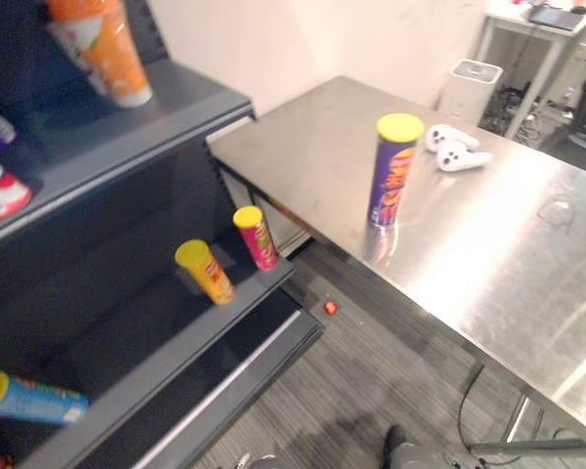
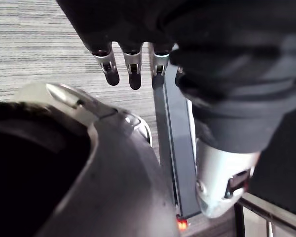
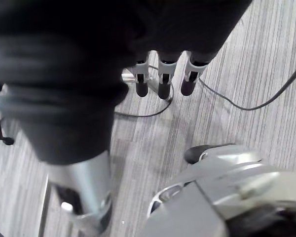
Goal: Put the gum and the chips on the shelf.
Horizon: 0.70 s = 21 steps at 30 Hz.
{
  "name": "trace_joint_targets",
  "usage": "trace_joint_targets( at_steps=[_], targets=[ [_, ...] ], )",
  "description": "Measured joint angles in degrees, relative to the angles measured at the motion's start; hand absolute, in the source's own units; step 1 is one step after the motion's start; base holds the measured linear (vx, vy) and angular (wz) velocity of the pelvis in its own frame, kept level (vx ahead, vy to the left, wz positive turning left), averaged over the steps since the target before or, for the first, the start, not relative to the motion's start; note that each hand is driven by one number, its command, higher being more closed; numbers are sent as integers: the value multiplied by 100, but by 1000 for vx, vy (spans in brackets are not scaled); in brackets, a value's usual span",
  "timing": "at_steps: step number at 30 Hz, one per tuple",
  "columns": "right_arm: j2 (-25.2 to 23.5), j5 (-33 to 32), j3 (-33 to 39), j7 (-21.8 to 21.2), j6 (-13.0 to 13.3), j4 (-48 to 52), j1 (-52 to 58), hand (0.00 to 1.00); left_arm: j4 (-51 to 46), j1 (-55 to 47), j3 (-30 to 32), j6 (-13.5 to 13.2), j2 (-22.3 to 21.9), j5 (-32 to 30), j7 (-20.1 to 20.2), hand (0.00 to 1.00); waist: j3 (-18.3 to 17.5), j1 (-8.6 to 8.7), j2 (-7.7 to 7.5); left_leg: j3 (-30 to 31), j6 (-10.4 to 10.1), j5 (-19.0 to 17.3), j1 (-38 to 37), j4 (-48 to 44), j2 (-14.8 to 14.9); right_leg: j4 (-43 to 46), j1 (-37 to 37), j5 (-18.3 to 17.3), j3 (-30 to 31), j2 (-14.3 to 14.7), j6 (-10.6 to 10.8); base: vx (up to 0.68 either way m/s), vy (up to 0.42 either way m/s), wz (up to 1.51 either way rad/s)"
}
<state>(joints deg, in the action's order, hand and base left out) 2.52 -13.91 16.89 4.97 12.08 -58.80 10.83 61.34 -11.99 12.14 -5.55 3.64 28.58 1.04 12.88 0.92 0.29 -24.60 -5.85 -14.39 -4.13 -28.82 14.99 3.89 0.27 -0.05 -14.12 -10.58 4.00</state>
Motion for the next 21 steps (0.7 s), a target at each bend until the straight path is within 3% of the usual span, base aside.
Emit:
trace_joint_targets(
  at_steps=[2, 3, 4, 5, 7, 11, 21],
  targets=[
    [41, 13, -172, -3, 31, 70, -1, 0, -95, -65, 11, -93, -61, 3, -17, 0, -4, -12, 9, 599, 97, 14, 120, 839, -279, -27, -35, 44, 373, 22, 78, -43, 188, -94],
    [96, 14, -204, -4, 41, 189, 73, 0, -133, -98, 33, -136, -160, 16, -23, 0, -66, -52, 125, 1028, 4, 135, 212, 1364, -348, -159, -69, 131, 551, 162, 205, -60, 213, -107],
    [105, 12, -244, -1, 33, 184, 87, 0, -145, -106, 102, -140, -174, 43, -30, 0, -83, -145, 110, 963, 1, 44, 168, 1366, -398, -272, -52, 211, 707, 173, 297, 11, 218, -89],
    [86, 6, -362, -5, 49, 291, 164, 0, -209, -135, 151, -148, -178, 33, -62, 0, -191, -110, 157, 900, 14, 26, 170, 1462, -455, -214, -27, 245, 774, 174, 341, 130, 212, -58],
    [21, 1, -438, -8, 54, 310, 221, 0, -306, -147, 220, -230, -152, 11, -70, 0, -192, -155, -40, 822, 37, 28, 57, 1644, -674, -3, -25, 95, 807, 75, 253, 196, 225, -27],
    [-3, -4, -561, 93, 101, 385, 276, 0, -249, -152, 220, -249, -165, 9, -78, 0, -380, -199, -84, 627, 157, 150, -222, 1926, -945, -177, 45, 126, 836, -69, 321, 155, 138, -19],
    [54, -235, -611, 214, 239, 207, 288, 0, -18, -155, 155, -264, -177, -3, 3, 0, -626, -234, 24, 614, 157, 151, -440, 1975, -936, -366, 219, 134, 792, -17, 319, 75, 5, -14]
  ],
)
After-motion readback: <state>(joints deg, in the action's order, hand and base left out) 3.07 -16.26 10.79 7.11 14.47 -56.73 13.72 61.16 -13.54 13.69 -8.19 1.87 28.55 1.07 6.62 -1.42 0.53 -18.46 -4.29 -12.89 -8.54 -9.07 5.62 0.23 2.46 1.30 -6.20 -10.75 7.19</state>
